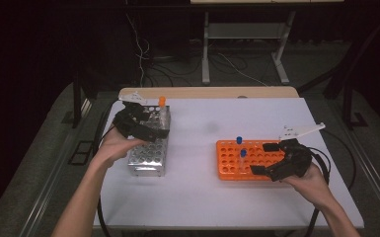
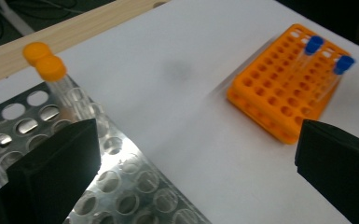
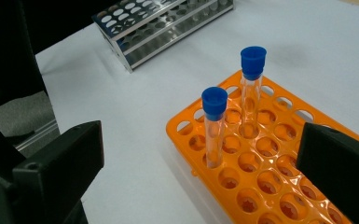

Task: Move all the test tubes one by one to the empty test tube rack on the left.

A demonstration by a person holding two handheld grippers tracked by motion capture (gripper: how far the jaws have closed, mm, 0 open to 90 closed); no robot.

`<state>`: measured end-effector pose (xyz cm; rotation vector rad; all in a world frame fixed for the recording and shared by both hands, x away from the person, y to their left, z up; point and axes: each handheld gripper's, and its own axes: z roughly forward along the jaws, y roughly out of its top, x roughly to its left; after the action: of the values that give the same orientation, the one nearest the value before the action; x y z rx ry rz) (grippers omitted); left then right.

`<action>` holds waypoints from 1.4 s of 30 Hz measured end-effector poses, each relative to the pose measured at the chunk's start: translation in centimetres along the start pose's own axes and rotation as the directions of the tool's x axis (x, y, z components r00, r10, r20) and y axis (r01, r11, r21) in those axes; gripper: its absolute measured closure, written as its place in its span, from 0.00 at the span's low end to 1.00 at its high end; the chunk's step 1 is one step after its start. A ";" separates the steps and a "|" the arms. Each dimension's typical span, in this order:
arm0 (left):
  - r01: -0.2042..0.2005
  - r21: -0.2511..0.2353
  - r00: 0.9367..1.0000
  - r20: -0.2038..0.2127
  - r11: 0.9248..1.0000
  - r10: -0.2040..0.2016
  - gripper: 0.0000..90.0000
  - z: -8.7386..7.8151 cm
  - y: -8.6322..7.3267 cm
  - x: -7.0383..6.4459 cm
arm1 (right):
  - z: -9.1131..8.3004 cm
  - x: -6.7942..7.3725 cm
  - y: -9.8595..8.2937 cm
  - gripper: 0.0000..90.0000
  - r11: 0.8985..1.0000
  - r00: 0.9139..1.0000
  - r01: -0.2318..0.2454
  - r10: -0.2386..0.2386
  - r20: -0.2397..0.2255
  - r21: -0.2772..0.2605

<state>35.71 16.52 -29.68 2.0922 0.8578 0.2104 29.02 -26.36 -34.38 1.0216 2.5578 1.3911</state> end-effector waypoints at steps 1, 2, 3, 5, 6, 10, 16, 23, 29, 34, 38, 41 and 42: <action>-0.003 -0.003 1.000 0.002 1.000 0.003 0.00 -0.2 -0.2 -0.3 | 0.1 0.0 0.0 0.00 1.000 1.000 0.001 -0.001 0.001 0.007; -0.006 -0.008 1.000 0.007 1.000 0.006 0.00 -0.3 -0.4 -0.6 | 0.2 -0.1 0.0 0.00 1.000 1.000 0.004 -0.004 0.001 0.010; -0.009 -0.011 1.000 0.010 1.000 0.009 0.00 -0.4 -0.7 -0.9 | 0.3 -0.1 0.1 0.00 1.000 1.000 0.003 -0.003 0.001 0.015; -0.018 -0.014 1.000 0.018 1.000 0.018 0.00 -0.4 -1.2 -1.5 | 0.5 -0.2 0.1 0.00 1.000 1.000 0.006 -0.006 -0.003 0.023; -0.024 -0.013 0.999 0.021 1.000 0.024 0.00 -0.5 -1.4 -1.7 | 0.6 -0.3 0.1 0.00 1.000 1.000 0.010 -0.010 -0.004 0.025; -0.035 -0.029 0.998 0.042 0.999 0.037 0.00 -0.5 -2.3 -2.8 | 1.1 -0.5 0.2 0.00 0.999 1.000 0.017 -0.017 -0.005 0.044; -0.051 -0.029 0.996 0.071 0.998 0.053 0.00 0.0 -3.7 -3.9 | 2.0 -0.7 0.2 0.00 0.997 0.999 0.035 -0.035 -0.008 0.069; -0.057 -0.029 0.993 0.097 0.998 0.060 0.00 0.7 -5.2 -5.1 | 3.2 -1.0 -0.2 0.06 0.992 0.998 0.059 -0.059 0.001 0.107; -0.076 -0.022 0.990 0.119 0.997 0.078 0.00 1.1 -5.7 -6.0 | 4.4 -1.2 -1.0 0.22 0.987 0.996 0.082 -0.084 0.010 0.140; -0.093 -0.003 0.987 0.134 0.996 0.092 0.00 1.7 -6.0 -6.6 | 5.2 -1.3 -1.5 0.37 0.984 0.995 0.096 -0.099 0.014 0.148; -0.103 0.009 0.985 0.143 0.995 0.101 0.00 2.1 -6.2 -6.9 | 5.7 -1.3 -1.7 0.48 0.983 0.993 0.109 -0.113 0.019 0.149; -0.109 0.015 0.983 0.150 0.994 0.106 0.00 2.4 -6.3 -7.1 | 6.1 -1.2 -1.7 0.55 0.981 0.991 0.124 -0.130 0.030 0.151; -0.110 0.018 0.982 0.154 0.994 0.106 0.00 2.4 -6.4 -7.2 | 6.2 -1.1 -1.7 0.58 0.980 0.990 0.130 -0.136 0.030 0.153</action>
<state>28.17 12.92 -35.01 2.1505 0.6591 0.0946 31.13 -23.12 -39.69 0.8679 2.6799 1.1478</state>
